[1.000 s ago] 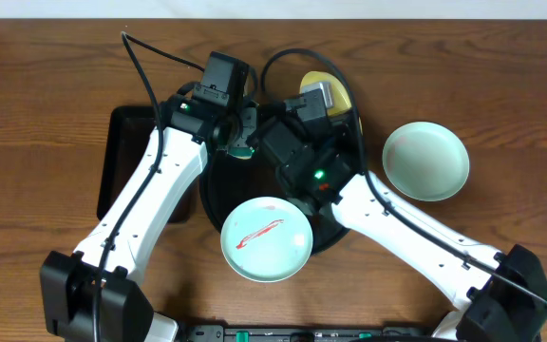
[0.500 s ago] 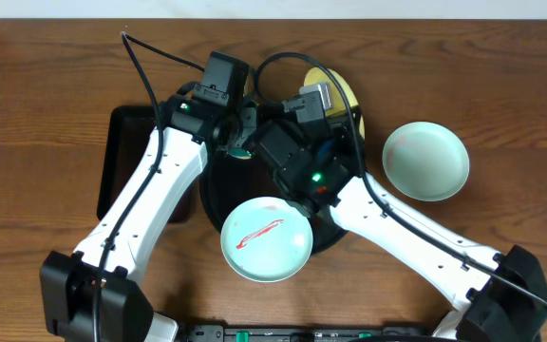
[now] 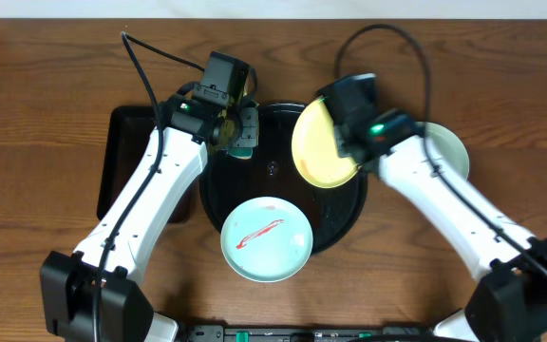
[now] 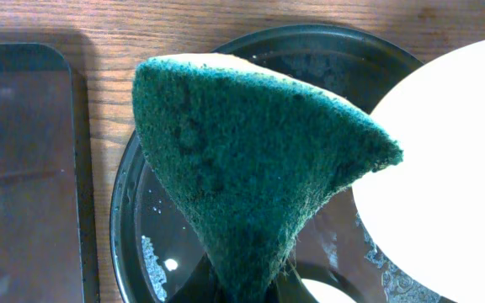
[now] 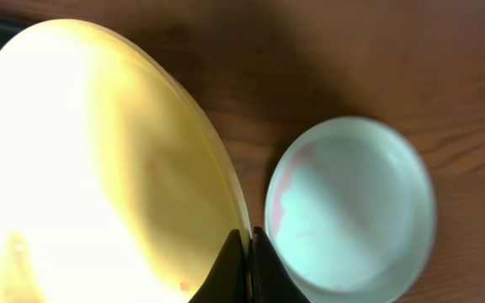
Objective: Clean dirty plates on tray and stack at the side
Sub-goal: 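Place the yellow plate on the pale green plate at right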
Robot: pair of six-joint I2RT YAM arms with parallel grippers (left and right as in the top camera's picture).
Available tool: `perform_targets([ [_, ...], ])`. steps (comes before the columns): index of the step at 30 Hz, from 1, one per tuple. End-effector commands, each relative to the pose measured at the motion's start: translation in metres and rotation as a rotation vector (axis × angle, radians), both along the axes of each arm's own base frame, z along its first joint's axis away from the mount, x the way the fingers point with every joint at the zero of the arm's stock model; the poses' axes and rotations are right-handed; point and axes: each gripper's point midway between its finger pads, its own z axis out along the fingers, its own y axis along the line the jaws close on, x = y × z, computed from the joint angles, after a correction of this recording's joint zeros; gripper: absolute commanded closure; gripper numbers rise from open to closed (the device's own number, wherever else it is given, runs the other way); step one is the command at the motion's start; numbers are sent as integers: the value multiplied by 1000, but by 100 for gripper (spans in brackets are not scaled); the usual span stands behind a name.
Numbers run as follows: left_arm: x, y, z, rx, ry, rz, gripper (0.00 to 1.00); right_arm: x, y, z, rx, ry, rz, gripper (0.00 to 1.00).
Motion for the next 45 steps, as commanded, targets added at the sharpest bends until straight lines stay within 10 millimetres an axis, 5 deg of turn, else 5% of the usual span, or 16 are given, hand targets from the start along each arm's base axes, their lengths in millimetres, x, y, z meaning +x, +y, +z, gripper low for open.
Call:
perform_targets([
  [1, 2, 2, -3, 5, 5, 11, 92, -5, -8, 22, 252, 37, 5, 99],
  [6, 2, 2, -2, 5, 4, 11, 92, -10, -80, 30, 286, 57, -174, 99],
  [11, 3, 2, -2, 3, -1, 11, 93, -31, -155, 14, 267, 137, -393, 99],
  [15, 4, 1, -1, 1, -5, 11, 93, -45, -191, -7, 267, 176, -505, 99],
  [19, 4, 1, -1, 1, -5, 11, 93, -53, -206, -36, 274, 186, -555, 99],
  [25, 4, 1, -1, 1, -5, 11, 93, -50, -211, -81, 260, 120, -557, 94],
  [34, 4, 1, -1, 1, -5, 11, 92, -24, -202, -66, 327, 38, -497, 50],
  [37, 4, 1, -1, 1, -5, 11, 93, -15, -176, -46, 435, 58, -388, 47],
  [41, 5, 3, -1, 10, -9, 16, 93, -8, -112, -18, 644, 96, -180, 49],
  [45, 6, 7, -1, 26, -16, 26, 92, -28, -44, -18, 747, 209, -12, 51],
])
